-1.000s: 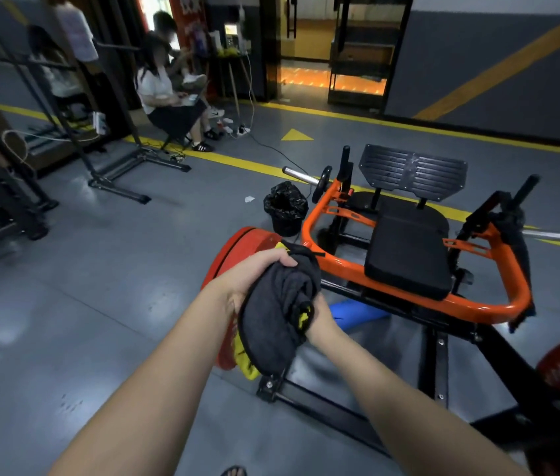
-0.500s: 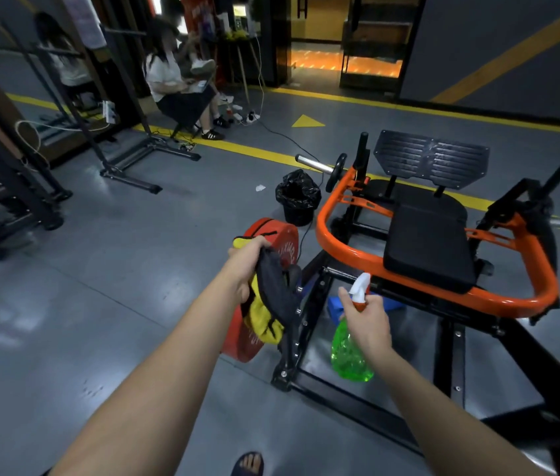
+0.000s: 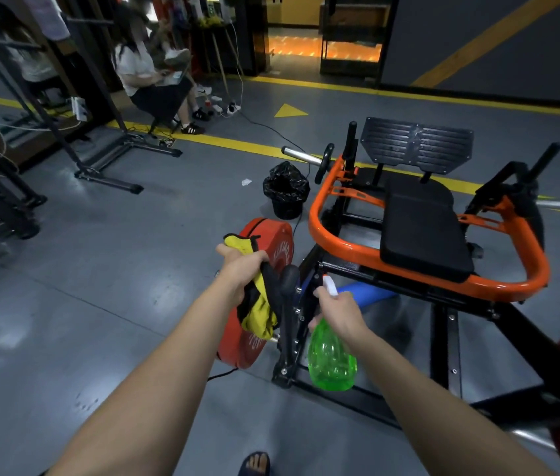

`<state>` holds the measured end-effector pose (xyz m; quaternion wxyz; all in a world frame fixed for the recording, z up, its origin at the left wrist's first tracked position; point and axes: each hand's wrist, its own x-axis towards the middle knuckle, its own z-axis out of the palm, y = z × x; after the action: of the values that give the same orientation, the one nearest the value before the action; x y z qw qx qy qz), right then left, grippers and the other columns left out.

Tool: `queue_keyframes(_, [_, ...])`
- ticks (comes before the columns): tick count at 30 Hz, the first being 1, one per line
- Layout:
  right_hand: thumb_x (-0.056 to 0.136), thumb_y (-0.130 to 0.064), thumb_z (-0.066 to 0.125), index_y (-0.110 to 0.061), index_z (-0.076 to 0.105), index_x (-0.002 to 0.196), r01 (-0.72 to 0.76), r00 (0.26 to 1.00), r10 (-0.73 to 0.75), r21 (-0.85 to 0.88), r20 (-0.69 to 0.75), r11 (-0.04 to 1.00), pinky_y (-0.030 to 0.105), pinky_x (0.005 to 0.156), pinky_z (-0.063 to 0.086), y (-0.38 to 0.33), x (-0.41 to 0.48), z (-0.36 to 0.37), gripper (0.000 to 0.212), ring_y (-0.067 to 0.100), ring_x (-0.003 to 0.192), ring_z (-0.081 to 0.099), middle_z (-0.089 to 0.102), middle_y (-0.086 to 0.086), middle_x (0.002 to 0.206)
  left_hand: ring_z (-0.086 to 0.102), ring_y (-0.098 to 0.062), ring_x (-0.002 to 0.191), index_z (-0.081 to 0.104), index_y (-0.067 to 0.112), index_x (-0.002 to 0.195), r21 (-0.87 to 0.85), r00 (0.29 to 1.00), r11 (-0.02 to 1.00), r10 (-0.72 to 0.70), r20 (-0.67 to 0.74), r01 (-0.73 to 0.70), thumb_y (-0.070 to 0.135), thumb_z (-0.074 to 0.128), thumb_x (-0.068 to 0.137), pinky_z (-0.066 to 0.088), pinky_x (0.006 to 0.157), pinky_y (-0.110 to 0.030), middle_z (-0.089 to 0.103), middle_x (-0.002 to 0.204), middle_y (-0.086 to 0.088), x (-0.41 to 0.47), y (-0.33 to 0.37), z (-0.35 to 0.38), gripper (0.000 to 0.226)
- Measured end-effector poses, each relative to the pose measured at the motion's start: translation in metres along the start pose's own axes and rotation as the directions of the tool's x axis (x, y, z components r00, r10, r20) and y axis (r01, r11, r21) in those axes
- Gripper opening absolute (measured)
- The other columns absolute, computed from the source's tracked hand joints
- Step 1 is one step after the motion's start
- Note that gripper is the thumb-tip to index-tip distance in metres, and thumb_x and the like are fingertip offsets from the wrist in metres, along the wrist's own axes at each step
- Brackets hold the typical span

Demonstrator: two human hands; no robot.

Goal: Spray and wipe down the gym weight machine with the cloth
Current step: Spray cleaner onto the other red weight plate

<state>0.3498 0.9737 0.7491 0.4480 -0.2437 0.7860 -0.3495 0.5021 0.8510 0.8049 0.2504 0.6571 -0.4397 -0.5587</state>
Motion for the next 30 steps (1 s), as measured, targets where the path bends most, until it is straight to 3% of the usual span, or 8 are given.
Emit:
queue_keyframes(4, [0.089, -0.036, 0.049, -0.023, 0.048, 0.104, 0.046, 0.998, -0.042, 0.076, -0.05, 0.996, 0.041, 0.071, 0.058, 0.008, 0.005, 0.001, 0.02, 0.029, 0.066, 0.072, 0.073, 0.009, 0.066, 0.067, -0.032, 0.089, 0.04, 0.015, 0.118, -0.059, 0.997, 0.996, 0.064, -0.038, -0.066, 0.018, 0.075, 0.083, 0.058, 0.077, -0.046, 0.061, 0.101, -0.015, 0.014, 0.0, -0.006, 0.05])
queue_keyframes(6, [0.089, -0.033, 0.047, -0.015, 0.054, 0.093, 0.06, 0.998, -0.058, 0.095, -0.032, 0.994, 0.051, 0.077, 0.062, 0.01, 0.009, -0.001, 0.02, 0.034, 0.063, 0.071, 0.069, 0.009, 0.067, 0.068, -0.034, 0.093, 0.05, 0.016, 0.11, -0.046, 0.989, 0.99, 0.134, -0.068, -0.137, 0.019, 0.076, 0.08, 0.057, 0.076, -0.044, 0.066, 0.1, -0.013, 0.02, 0.001, -0.005, 0.039])
queue_keyframes(9, [0.098, -0.021, 0.047, 0.005, 0.058, 0.109, 0.067, 0.998, -0.066, 0.121, -0.01, 0.99, 0.04, 0.074, 0.057, 0.012, 0.012, -0.001, 0.031, 0.027, 0.057, 0.07, 0.063, 0.008, 0.071, 0.065, -0.031, 0.094, 0.055, 0.022, 0.103, 0.111, 0.936, 0.947, 0.316, -0.152, -0.302, 0.025, 0.067, 0.086, 0.053, 0.082, -0.046, 0.066, 0.093, -0.004, 0.028, -0.003, -0.001, 0.021])
queue_keyframes(14, [0.093, -0.022, 0.051, -0.005, 0.062, 0.105, 0.152, 0.988, -0.152, 0.065, -0.008, 0.986, 0.029, 0.067, 0.042, 0.006, 0.009, -0.001, 0.024, 0.015, 0.069, 0.058, 0.059, 0.014, 0.077, 0.047, -0.034, 0.116, 0.052, 0.018, 0.141, 0.496, 0.74, 0.677, 0.666, -0.098, -0.544, 0.016, 0.059, 0.096, 0.043, 0.094, -0.045, 0.053, 0.118, -0.016, 0.059, -0.013, 0.002, 0.046])
queue_keyframes(18, [0.075, -0.03, 0.054, -0.027, 0.069, 0.088, 0.07, 0.99, -0.082, 0.102, 0.113, 0.992, 0.025, 0.086, 0.045, 0.007, 0.022, 0.01, 0.02, 0.002, 0.089, 0.062, 0.073, -0.019, 0.099, 0.042, -0.035, 0.127, 0.045, 0.03, 0.149, 0.684, 0.781, 0.541, 0.62, 0.067, -0.488, 0.01, 0.055, 0.097, 0.048, 0.096, -0.051, 0.047, 0.135, -0.014, 0.087, -0.013, 0.001, 0.057])
queue_keyframes(22, [0.097, -0.01, 0.057, -0.009, 0.074, 0.102, 0.033, 0.992, -0.054, 0.177, 0.117, 0.984, 0.01, 0.072, 0.046, 0.004, 0.029, 0.031, 0.017, 0.002, 0.09, 0.072, 0.077, 0.0, 0.099, 0.038, -0.037, 0.133, 0.043, 0.039, 0.148, 0.813, 0.862, 0.437, 0.484, 0.147, -0.384, 0.01, 0.051, 0.096, 0.044, 0.101, -0.053, 0.042, 0.151, -0.013, 0.112, -0.018, 0.001, 0.06])
queue_keyframes(26, [0.097, -0.027, 0.06, -0.019, 0.07, 0.074, -0.055, 0.997, 0.045, 0.164, 0.06, 0.985, 0.03, 0.073, 0.05, 0.003, 0.038, 0.053, 0.026, 0.021, 0.084, 0.077, 0.074, 0.003, 0.076, 0.042, -0.039, 0.128, 0.045, 0.034, 0.145, 0.835, 0.857, 0.44, 0.512, 0.069, -0.33, 0.022, 0.056, 0.096, 0.044, 0.095, -0.053, 0.045, 0.145, -0.016, 0.123, -0.029, 0.003, 0.052])
queue_keyframes(30, [0.091, -0.038, 0.052, -0.019, 0.065, 0.061, -0.103, 0.995, 0.103, 0.034, -0.005, 0.994, 0.032, 0.083, 0.052, 0.0, 0.045, 0.061, 0.038, 0.013, 0.077, 0.07, 0.071, 0.006, 0.059, 0.047, -0.04, 0.122, 0.046, 0.028, 0.143, 0.826, 0.85, 0.455, 0.523, 0.054, -0.333, 0.03, 0.062, 0.093, 0.048, 0.088, -0.052, 0.047, 0.138, -0.017, 0.124, -0.03, 0.005, 0.052])
